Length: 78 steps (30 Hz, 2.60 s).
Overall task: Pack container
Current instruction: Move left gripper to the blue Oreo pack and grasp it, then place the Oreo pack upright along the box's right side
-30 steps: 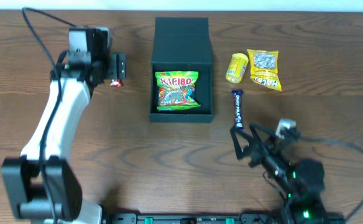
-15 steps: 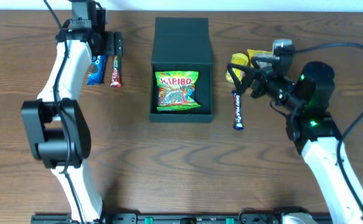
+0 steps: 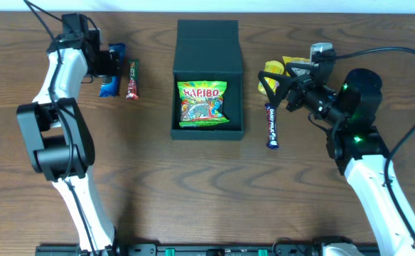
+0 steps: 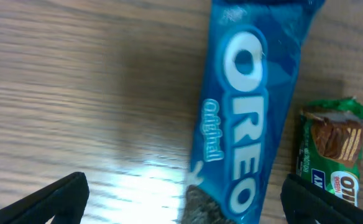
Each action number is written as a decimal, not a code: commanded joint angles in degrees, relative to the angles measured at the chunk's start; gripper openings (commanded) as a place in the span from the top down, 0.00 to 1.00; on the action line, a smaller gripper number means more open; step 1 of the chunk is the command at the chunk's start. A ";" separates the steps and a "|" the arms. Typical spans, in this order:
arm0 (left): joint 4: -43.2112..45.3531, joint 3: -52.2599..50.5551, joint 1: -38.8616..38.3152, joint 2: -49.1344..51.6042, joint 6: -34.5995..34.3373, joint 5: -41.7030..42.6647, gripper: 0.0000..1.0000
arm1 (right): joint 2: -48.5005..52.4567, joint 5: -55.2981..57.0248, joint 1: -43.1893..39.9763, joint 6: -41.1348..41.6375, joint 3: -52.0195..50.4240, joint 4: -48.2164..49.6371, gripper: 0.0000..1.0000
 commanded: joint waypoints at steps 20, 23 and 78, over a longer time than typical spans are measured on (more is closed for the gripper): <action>0.26 1.22 -2.14 4.96 5.55 -3.65 0.30 | 2.51 -0.66 -0.48 3.21 1.11 0.72 0.01; 0.28 1.25 -2.14 4.96 5.53 -3.65 0.41 | 2.51 -0.63 -0.48 3.19 1.11 0.96 0.01; -39.71 29.40 -44.85 4.57 -39.06 3.58 0.94 | 2.51 13.27 -20.90 -1.14 17.97 -30.47 0.01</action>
